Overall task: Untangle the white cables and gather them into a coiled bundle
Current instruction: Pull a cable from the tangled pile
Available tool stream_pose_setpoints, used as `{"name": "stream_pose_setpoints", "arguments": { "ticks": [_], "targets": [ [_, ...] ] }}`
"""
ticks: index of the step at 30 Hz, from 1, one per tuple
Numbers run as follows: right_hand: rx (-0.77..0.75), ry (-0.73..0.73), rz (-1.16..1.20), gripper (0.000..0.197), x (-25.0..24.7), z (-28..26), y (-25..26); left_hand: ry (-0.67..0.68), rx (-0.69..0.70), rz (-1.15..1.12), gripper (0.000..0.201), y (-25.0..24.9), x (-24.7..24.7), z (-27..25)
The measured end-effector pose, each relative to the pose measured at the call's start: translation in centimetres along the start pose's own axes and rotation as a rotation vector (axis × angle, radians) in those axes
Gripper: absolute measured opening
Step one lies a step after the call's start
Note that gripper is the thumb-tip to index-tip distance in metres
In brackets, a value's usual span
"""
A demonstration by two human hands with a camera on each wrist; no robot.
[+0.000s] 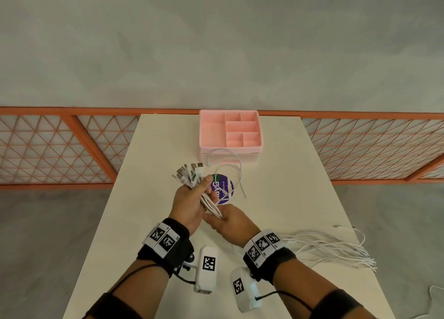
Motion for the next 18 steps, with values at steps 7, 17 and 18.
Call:
{"name": "stream_pose_setpoints", "arguments": {
  "ticks": [7, 17, 18],
  "targets": [
    [-0.099, -0.069, -0.629, 0.044, 1.8, 0.4, -0.9, -0.138, -0.142, -0.091, 0.029, 1.4, -2.3, 0.8],
    [0.058, 0.276, -0.388, 0.059, 0.7, 2.1, -3.6, -0.313, -0.161, 0.003, 0.028, 2.9, -5.6, 2.2],
    [0.077, 0.201, -0.304, 0.064, -0.7, 2.9, -3.6, -0.32, -0.164, 0.007, 0.027, 3.0, -5.9, 2.5]
  ]
}}
Point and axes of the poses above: each hand's wrist, its own z-axis towards the middle knuckle, its own x-axis out of the palm, y = z × x, the point moved 4 cm from there along z, towards the middle knuckle
